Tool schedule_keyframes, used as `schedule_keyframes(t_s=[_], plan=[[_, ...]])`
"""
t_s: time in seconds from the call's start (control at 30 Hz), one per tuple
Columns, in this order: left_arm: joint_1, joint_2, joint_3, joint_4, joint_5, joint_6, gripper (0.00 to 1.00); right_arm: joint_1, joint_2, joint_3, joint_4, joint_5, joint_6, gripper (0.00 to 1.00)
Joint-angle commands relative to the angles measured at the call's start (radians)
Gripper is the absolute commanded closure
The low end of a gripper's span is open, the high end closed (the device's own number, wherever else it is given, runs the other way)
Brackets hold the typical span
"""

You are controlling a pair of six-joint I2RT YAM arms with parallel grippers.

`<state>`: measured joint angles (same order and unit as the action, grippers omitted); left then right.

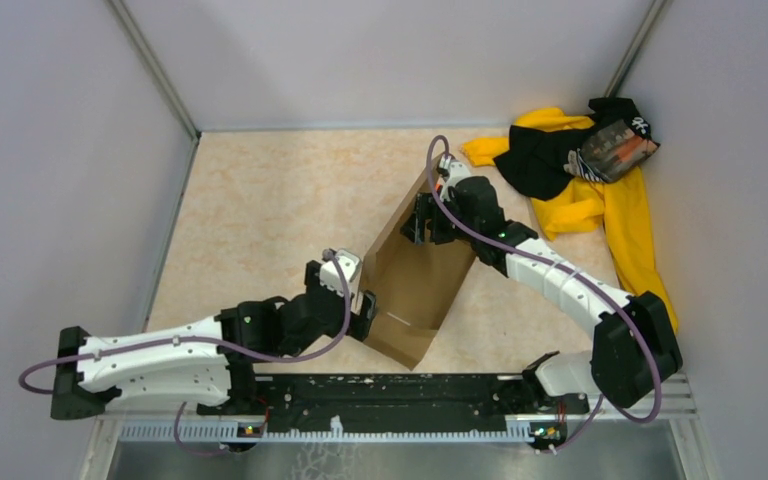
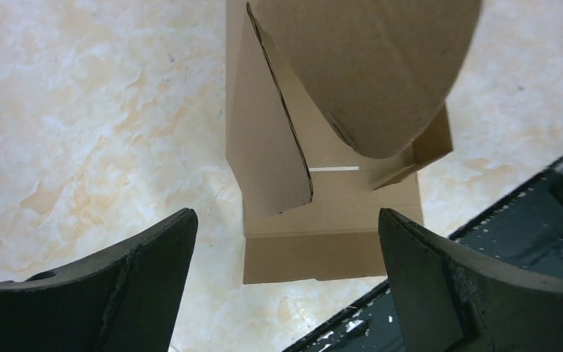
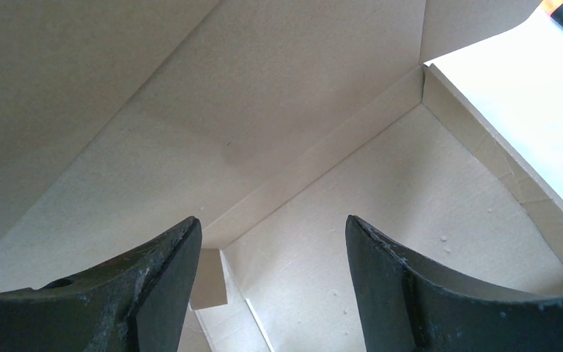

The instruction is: Fold the paper box

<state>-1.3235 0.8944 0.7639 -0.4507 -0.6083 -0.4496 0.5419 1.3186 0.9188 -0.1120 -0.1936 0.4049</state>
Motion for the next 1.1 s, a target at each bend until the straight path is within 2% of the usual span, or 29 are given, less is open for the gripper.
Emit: schedule_keyframes(t_s=[0.0,0.17,0.37,0.57,0.73,1.07], plan=[[-0.03,0.069,-0.009,0.01,-0.151,-0.067,0.01,-0.007,0.001,0.051,0.051,-0.017,0.001,0.28],[-0.033,0.126,-0.004,0.043,-0.244,-0.085,0.03,-0.007,0.004,0.054,0.053,-0.022,-0.002,0.28],[-0.033,0.135,-0.019,0.093,-0.31,-0.071,0.35,-0.007,0.008,0.064,0.042,-0.024,-0.017,0.28],[-0.006,0.17,-0.017,0.105,-0.335,-0.069,0.52,-0.008,0.021,0.065,0.038,-0.028,-0.025,0.28],[0.117,0.161,-0.053,0.172,-0.232,-0.033,0.63,-0.012,0.015,0.046,0.037,-0.023,-0.031,0.28],[0.321,0.18,-0.039,0.28,-0.122,0.074,0.67,-0.049,-0.033,-0.009,0.023,0.01,-0.064,0.28]])
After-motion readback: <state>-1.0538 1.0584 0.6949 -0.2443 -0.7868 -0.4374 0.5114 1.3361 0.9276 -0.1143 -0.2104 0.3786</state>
